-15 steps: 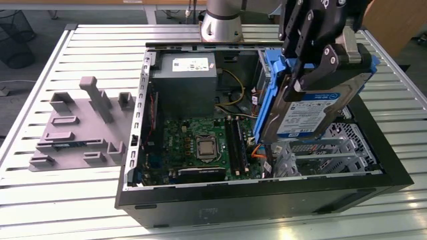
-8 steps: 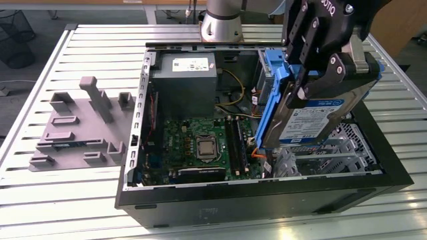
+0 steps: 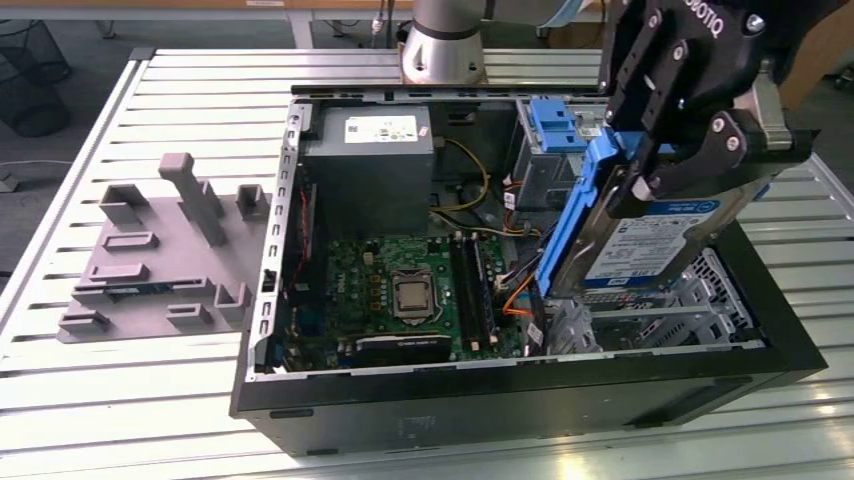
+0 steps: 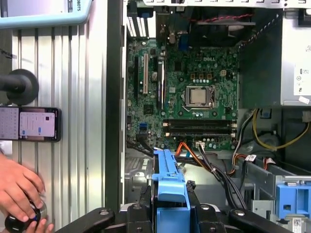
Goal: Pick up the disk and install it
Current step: 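Insert the disk into the insertion slot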
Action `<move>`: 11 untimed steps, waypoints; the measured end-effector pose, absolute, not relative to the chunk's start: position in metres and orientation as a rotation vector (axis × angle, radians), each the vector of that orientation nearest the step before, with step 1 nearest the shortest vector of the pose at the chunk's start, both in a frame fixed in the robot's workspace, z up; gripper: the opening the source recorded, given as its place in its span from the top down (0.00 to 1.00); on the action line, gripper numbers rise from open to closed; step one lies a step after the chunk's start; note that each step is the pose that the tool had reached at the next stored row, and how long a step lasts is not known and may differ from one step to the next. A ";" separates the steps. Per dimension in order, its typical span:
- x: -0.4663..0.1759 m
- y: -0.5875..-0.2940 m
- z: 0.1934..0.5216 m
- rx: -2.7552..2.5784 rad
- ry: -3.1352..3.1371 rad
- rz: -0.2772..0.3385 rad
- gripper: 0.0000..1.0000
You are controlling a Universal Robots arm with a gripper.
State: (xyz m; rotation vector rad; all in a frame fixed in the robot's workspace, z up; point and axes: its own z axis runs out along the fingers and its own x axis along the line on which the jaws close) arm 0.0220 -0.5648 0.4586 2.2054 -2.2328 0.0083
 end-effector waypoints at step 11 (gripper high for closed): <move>0.044 -0.565 0.457 2.204 -2.232 0.006 0.64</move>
